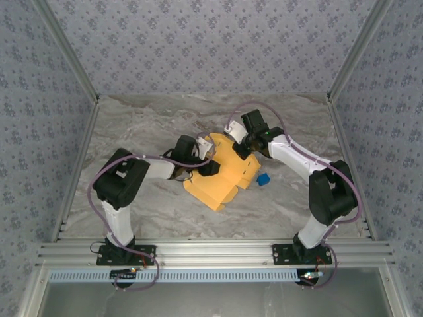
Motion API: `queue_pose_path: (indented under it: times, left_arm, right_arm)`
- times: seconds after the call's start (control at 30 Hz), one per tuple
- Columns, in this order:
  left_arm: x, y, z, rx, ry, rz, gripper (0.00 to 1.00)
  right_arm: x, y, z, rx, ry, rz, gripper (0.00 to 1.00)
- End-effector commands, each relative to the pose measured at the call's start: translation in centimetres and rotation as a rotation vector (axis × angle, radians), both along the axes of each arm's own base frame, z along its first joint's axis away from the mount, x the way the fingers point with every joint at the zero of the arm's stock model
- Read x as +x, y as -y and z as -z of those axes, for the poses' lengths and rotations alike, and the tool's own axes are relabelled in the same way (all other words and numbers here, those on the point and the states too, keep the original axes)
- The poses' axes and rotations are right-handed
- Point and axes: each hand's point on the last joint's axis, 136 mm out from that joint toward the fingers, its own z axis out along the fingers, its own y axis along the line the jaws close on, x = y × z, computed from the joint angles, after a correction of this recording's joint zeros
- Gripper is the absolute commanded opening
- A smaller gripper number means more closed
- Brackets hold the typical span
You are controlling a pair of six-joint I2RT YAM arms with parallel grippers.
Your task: Fold the paper box
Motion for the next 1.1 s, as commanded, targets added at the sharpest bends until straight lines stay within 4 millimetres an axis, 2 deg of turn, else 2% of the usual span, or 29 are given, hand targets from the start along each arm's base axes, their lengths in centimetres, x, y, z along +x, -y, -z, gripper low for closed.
queue_pose_path:
  times: [0.0,0.2,0.37,0.47,0.57,0.7,0.87,1.0,1.07]
  left_arm:
    - [0.1,0.5,-0.9,-0.019,0.019,0.005,0.47]
    - [-0.1,-0.2,-6.0,-0.069,0.106,-0.006,0.49]
    - [0.3,-2.6,-10.2,-0.115,0.171,-0.06,0.52]
    - [1.0,-3.8,-11.9,-0.14,0.181,-0.078,0.54]
    - [2.0,-4.5,-12.7,-0.158,0.173,-0.087,0.54]
    - [2.8,-4.4,-13.4,-0.174,0.153,-0.062,0.54]
    - [2.8,-4.2,-14.2,-0.192,0.146,-0.042,0.54]
    - [3.4,-6.7,-14.5,-0.122,0.185,-0.205,0.53]
    - [2.2,-7.0,-15.1,-0.13,0.202,-0.209,0.54]
  right_arm:
    - [0.0,-0.3,-1.0,0.025,0.021,0.007,0.0]
    - [-0.3,0.0,-1.9,0.014,0.047,-0.015,0.0]
    - [-0.9,-0.3,-2.8,0.028,0.048,-0.038,0.0]
    - [-1.4,-0.6,-3.1,0.037,0.041,-0.055,0.0]
    - [-1.8,-0.9,-3.5,0.057,0.035,-0.071,0.0]
    - [-2.3,-1.3,-4.1,0.082,0.023,-0.095,0.0]
    - [-2.3,-1.3,-4.4,0.094,0.01,-0.083,0.0]
    - [-1.9,-1.0,-4.3,0.084,-0.003,-0.059,0.0]
    - [-1.8,-1.0,-4.1,0.08,-0.011,-0.051,0.0]
